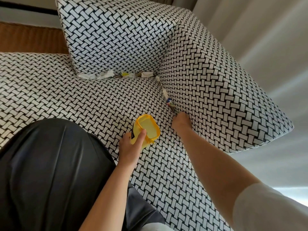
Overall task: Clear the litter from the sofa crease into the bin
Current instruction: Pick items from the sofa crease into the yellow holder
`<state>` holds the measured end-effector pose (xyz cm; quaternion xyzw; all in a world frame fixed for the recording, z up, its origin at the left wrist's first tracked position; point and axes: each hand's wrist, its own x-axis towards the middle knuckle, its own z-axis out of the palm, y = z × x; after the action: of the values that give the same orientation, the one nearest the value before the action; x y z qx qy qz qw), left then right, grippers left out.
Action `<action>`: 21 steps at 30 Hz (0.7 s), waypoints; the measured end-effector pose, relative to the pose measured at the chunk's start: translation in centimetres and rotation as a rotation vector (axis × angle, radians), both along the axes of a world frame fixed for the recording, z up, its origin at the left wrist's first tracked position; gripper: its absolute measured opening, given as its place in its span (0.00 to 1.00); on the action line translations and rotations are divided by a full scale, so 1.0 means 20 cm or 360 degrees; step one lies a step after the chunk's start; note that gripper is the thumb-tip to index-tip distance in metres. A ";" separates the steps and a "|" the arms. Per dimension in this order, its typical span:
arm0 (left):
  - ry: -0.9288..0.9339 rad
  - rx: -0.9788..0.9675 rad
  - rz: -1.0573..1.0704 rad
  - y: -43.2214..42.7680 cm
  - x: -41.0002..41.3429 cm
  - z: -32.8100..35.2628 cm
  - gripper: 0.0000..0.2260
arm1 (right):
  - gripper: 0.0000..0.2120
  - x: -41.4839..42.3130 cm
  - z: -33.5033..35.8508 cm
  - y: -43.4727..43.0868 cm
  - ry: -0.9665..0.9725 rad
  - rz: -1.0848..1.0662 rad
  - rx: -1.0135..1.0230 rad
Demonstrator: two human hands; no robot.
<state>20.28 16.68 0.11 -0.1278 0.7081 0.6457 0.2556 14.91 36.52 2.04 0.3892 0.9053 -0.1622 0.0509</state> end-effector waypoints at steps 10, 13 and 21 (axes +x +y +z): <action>0.0002 0.0022 -0.0056 -0.01 0.01 0.02 0.52 | 0.10 0.16 -0.01 -0.10 0.0514 -0.0025 -0.0111; 0.0019 0.0019 -0.0062 -0.01 0.01 0.02 0.56 | 0.07 0.27 0.09 -0.25 0.0968 0.0006 -0.0605; 0.0018 0.0001 -0.0064 -0.02 0.01 0.02 0.54 | 0.10 0.40 0.13 -0.34 0.1107 0.0323 -0.0702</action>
<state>20.58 16.37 0.59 -0.1098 0.7118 0.6413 0.2646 22.97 29.71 4.61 0.2000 0.8459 -0.4678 -0.1599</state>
